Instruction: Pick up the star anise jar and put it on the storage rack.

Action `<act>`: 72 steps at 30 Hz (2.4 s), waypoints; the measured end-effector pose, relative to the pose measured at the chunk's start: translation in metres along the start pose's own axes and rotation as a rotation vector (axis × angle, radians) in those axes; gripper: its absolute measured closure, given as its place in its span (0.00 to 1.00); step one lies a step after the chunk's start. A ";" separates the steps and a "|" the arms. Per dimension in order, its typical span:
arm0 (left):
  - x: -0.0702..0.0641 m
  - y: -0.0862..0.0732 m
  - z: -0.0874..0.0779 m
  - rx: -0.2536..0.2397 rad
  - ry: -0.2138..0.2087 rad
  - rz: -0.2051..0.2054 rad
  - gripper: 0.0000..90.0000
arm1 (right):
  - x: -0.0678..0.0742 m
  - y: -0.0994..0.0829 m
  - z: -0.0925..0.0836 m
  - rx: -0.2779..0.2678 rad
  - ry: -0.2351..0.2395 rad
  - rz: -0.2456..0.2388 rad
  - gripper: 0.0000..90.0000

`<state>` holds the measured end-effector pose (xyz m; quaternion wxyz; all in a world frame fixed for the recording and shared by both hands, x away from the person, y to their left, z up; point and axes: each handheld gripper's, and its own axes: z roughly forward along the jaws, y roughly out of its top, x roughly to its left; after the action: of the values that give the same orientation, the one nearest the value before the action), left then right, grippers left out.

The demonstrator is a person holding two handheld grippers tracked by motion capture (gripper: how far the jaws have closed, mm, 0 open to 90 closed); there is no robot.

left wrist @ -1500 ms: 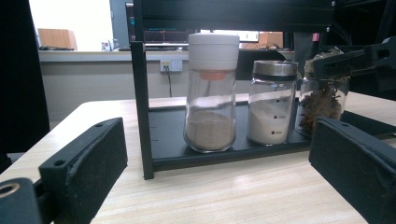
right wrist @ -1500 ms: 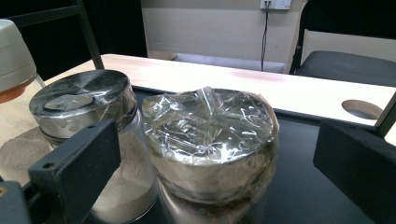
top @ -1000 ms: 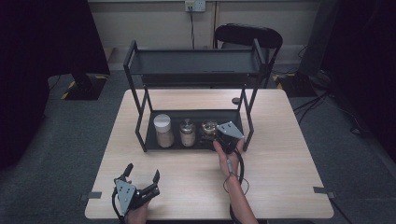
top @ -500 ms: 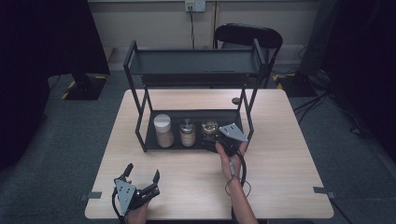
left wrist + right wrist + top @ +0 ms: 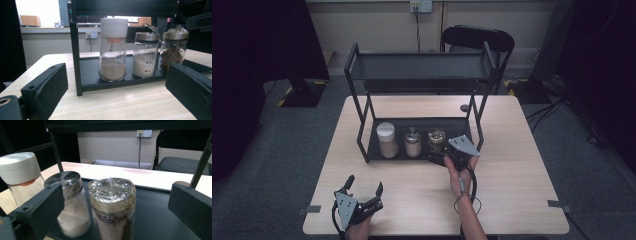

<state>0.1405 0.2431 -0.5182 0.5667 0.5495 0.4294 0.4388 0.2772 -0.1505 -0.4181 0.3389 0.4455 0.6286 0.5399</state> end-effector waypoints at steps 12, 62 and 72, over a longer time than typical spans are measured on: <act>0.000 0.000 0.000 0.000 0.000 0.000 0.04 | -0.002 -0.001 -0.014 -0.022 -0.003 0.009 0.00; -0.001 0.000 0.000 0.000 0.004 0.000 0.04 | -0.007 -0.032 -0.071 -0.105 -0.086 0.047 0.00; -0.001 0.000 0.000 0.000 0.004 0.000 0.04 | -0.008 -0.038 -0.081 -0.125 -0.100 0.079 0.00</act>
<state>0.1403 0.2425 -0.5182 0.5659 0.5486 0.4306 0.4398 0.1996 -0.1890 -0.4408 0.3755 0.4742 0.5579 0.5682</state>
